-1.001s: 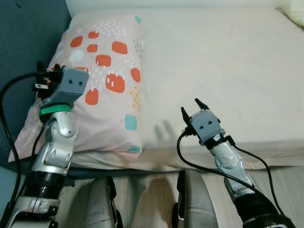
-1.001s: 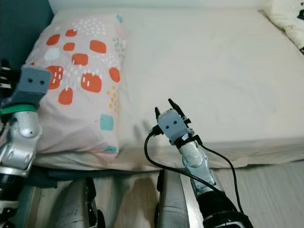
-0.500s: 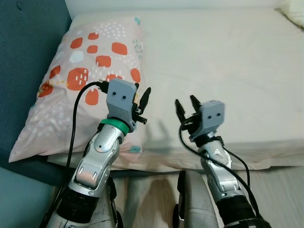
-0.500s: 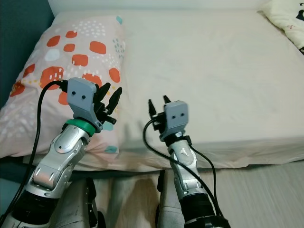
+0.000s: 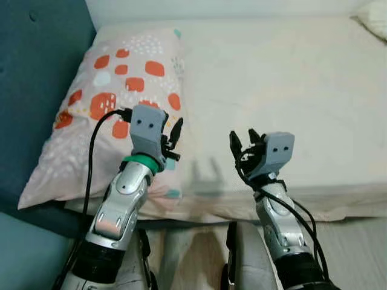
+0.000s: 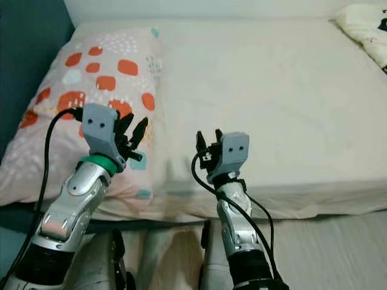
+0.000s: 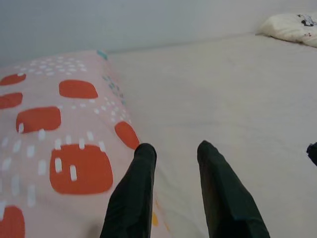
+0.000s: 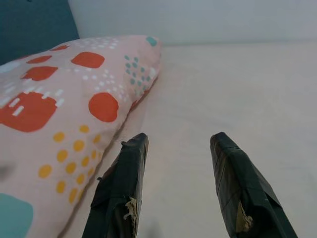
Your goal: Clean up the room
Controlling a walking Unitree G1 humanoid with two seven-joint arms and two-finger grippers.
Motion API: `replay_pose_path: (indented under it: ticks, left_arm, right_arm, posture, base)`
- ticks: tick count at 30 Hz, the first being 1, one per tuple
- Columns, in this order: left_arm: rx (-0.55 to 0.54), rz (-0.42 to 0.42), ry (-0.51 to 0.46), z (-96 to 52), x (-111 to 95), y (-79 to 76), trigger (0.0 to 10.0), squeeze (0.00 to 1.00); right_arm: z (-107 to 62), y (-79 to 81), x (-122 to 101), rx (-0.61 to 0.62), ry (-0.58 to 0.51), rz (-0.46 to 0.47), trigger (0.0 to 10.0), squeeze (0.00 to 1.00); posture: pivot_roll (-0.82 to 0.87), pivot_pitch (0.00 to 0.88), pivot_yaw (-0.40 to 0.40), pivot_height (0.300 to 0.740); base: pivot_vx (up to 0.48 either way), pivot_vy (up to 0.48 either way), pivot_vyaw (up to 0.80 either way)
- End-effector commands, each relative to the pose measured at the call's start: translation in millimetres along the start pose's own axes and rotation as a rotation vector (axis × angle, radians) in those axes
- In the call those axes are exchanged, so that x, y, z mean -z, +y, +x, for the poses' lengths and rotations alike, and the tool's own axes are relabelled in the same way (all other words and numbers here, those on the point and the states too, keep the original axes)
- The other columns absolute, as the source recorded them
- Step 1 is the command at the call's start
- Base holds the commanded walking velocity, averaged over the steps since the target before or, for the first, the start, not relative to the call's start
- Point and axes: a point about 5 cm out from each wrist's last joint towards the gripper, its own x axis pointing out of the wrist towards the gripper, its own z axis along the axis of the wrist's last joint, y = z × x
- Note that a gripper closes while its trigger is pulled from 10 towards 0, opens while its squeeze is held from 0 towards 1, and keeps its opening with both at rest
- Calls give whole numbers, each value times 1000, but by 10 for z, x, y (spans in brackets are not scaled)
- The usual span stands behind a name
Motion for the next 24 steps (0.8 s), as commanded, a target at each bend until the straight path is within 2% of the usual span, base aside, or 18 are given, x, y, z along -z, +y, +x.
replay_pose_path:
  ticks: [1, 12, 24]
  left_arm:
    - [2, 16, 31, -29, 99, -16, 10000, 0]
    - [1, 8, 113, -1, 353, -108, 10000, 0]
    - [30, 14, 144, -12, 480, -163, 10000, 0]
  right_arm:
    - [-49, -3, 63, 4, 29, 12, 10000, 0]
    - [-101, -43, 174, 1, 77, -6, 10000, 0]
    - [-164, -76, 280, -3, 123, -20, 10000, 0]
  posture:
    - [-22, 34, 41, 649]
    - [-34, 12, 33, 699]
    - [-36, 0, 27, 739]
  base:
    - [0, 0, 0]
    - [0, 0, 0]
    - [0, 0, 0]
